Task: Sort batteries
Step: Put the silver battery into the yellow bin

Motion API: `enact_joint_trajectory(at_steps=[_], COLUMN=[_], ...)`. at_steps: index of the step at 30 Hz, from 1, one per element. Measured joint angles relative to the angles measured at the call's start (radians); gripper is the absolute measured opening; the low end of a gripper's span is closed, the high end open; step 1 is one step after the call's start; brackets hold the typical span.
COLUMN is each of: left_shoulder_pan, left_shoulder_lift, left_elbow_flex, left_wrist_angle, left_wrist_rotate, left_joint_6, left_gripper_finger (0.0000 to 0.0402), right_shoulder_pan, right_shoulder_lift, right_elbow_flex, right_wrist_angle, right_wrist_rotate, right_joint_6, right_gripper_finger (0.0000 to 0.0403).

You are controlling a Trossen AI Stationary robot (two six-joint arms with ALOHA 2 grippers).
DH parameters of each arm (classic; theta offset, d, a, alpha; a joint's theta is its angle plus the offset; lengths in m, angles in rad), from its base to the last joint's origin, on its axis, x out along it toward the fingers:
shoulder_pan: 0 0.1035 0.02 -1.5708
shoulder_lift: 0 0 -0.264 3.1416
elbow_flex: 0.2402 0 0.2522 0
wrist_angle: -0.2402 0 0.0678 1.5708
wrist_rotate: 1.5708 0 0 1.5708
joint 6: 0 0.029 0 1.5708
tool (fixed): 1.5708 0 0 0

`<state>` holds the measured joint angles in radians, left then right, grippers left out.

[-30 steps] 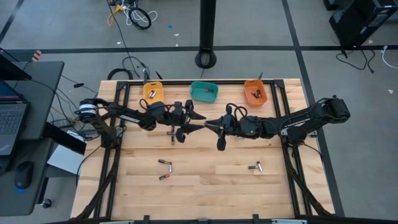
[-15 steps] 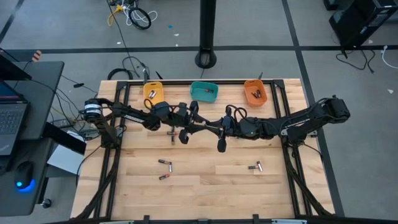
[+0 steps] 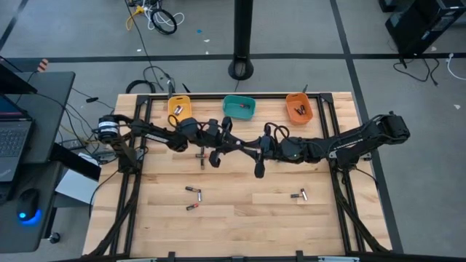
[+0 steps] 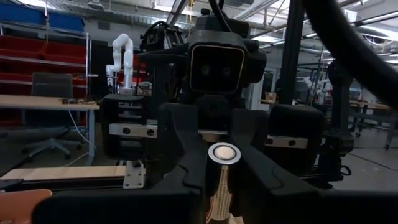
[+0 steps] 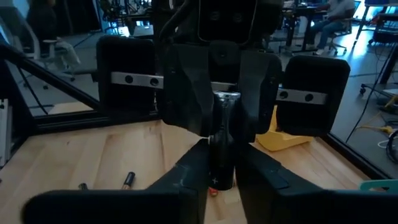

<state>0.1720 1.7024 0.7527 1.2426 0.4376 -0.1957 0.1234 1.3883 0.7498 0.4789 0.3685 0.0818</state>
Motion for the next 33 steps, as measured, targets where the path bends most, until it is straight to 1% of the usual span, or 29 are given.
enact_joint_trajectory(at_steps=[3,6,11,14,17,20,25,27,30,33], left_shoulder_pan=[0.021,0.044,0.084,0.119,0.165,0.219,0.355,0.420,0.526,0.628], left_shoulder_lift=[-0.029,-0.075,-0.171,-0.243,-0.316,-0.387,-0.470,-0.483,-0.479,-0.458], left_elbow_flex=[-0.001,-0.001,-0.001,-0.001,-0.001,-0.001,-0.001,-0.001,-0.001,-0.001], left_wrist_angle=[-0.021,-0.088,-0.229,-0.358,-0.525,-0.728,-1.049,-1.167,-1.345,-1.475], left_wrist_rotate=[0.019,0.032,0.036,0.033,0.017,-0.063,-0.158,-0.186,-0.186,-0.197], left_joint_6=[-0.007,0.006,0.056,0.062,0.067,0.090,0.087,0.082,0.090,0.120], left_gripper_finger=[0.0055,0.0055,0.0055,0.0055,0.0055,0.0055,0.0055,0.0055,0.0055,0.0055], right_shoulder_pan=[-0.007,-0.009,-0.014,-0.019,-0.022,-0.022,-0.022,-0.022,-0.022,-0.022], right_shoulder_lift=[-0.014,-0.041,-0.104,-0.144,-0.173,-0.192,-0.197,-0.197,-0.196,-0.197], right_elbow_flex=[0.000,0.000,0.000,0.000,0.000,0.000,-0.001,-0.001,-0.001,-0.001], right_wrist_angle=[-0.007,-0.043,-0.144,-0.226,-0.282,-0.322,-0.353,-0.367,-0.389,-0.411], right_wrist_rotate=[0.017,0.078,0.194,0.246,0.284,0.297,0.297,0.297,0.297,0.297], right_joint_6=[-0.003,-0.007,-0.019,-0.011,-0.009,-0.003,0.004,0.006,0.027,0.031], right_gripper_finger=[0.0120,0.0140,0.0152,0.0151,0.0151,0.0151,0.0151,0.0151,0.0151,0.0151])
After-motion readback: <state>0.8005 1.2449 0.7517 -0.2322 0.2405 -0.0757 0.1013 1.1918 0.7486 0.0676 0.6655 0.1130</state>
